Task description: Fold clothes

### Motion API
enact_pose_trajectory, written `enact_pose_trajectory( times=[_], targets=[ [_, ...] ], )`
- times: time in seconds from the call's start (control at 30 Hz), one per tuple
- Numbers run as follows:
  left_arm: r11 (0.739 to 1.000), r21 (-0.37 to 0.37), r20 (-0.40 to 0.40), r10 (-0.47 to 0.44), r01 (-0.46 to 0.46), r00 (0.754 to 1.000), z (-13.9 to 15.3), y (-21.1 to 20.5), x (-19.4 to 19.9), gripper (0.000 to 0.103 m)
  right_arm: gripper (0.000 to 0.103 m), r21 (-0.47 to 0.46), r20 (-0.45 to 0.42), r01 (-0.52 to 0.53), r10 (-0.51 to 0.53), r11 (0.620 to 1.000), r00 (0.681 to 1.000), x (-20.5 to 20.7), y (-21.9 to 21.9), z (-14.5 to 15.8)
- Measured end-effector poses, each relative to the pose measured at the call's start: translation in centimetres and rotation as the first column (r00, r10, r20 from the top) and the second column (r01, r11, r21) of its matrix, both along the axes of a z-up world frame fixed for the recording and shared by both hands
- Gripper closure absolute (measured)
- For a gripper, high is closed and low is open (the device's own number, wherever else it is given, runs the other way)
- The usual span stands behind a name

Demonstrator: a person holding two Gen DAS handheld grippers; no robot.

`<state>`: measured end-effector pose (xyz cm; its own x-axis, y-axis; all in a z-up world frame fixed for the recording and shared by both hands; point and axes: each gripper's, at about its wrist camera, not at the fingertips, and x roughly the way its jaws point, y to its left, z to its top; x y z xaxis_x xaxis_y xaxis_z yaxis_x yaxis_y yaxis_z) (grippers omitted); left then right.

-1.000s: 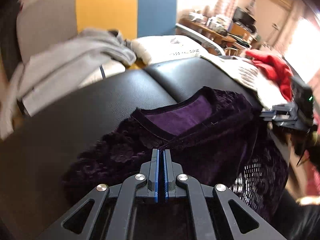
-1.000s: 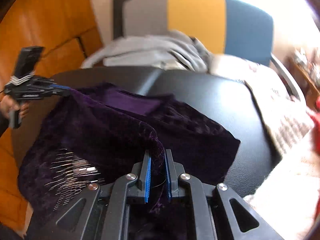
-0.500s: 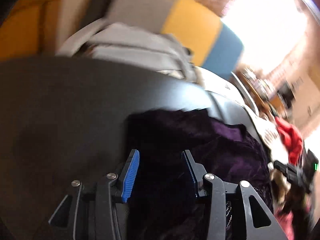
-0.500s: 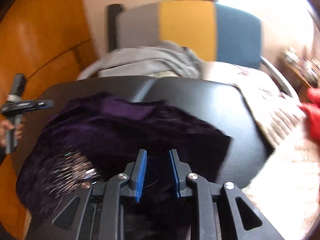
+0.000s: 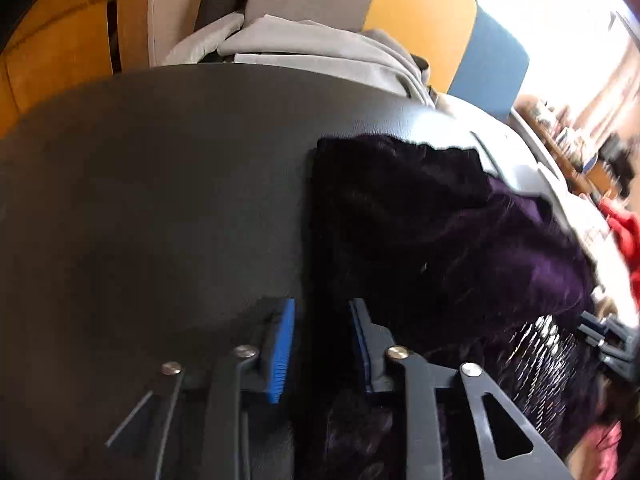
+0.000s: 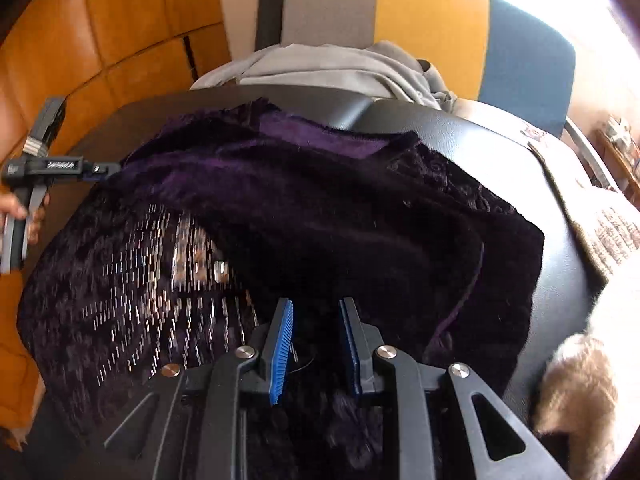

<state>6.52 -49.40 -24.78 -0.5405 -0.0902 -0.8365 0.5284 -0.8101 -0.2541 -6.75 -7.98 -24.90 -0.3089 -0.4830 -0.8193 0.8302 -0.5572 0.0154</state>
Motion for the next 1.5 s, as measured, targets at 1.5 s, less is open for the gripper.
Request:
enact_pose_trajectory(
  times=[1.5],
  targets=[
    [0.999,0.007,-0.216,0.032,-0.032,0.976,1.3,8.6,8.1,0.045,0.103,0.154,0.011,-0.623,0.629,0.767,0.777,4.6,-36.0,-0.4]
  ],
)
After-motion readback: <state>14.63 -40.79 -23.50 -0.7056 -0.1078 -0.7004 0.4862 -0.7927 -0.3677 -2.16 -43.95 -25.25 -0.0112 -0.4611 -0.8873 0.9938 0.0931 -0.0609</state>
